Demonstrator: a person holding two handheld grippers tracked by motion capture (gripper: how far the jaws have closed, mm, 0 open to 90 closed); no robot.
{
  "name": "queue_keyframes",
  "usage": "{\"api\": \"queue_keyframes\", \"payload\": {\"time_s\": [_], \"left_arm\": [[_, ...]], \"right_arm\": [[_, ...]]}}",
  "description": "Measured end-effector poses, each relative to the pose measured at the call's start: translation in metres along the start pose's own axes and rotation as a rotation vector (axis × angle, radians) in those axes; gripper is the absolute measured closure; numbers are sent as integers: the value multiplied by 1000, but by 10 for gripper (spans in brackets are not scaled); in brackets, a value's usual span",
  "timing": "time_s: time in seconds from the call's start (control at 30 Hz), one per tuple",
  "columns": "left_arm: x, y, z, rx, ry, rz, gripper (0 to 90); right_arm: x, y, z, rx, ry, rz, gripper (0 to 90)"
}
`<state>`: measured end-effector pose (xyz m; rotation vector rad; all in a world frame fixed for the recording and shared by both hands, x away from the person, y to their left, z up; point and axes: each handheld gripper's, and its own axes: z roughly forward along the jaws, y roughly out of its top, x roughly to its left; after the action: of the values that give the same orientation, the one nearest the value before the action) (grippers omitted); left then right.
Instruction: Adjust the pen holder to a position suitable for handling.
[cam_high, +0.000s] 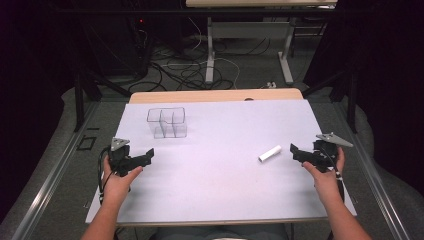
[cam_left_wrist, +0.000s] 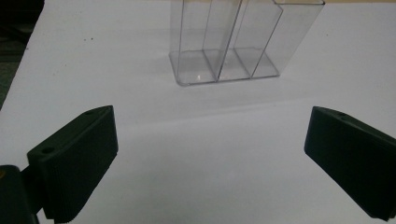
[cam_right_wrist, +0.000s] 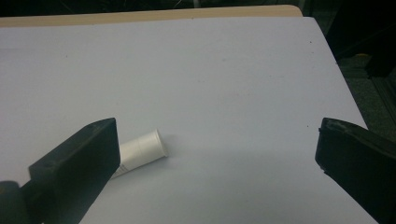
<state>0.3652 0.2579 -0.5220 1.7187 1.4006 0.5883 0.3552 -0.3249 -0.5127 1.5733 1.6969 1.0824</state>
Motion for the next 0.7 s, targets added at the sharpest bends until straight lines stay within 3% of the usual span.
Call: {"api": "queue_keyframes", "payload": {"time_s": [0.33,0.47,0.7], "left_arm": [[-4,22,0,-42,-11,-25,71],[-7,33,1,-51,-3,-31,165],[-9,67,8,-55,21,-10,210]], "right_arm": [[5,-4,4,28,23,-12,0],[7,-4,7,42,33,-26,4],[11,-4,4,32,28,-42,15]]}}
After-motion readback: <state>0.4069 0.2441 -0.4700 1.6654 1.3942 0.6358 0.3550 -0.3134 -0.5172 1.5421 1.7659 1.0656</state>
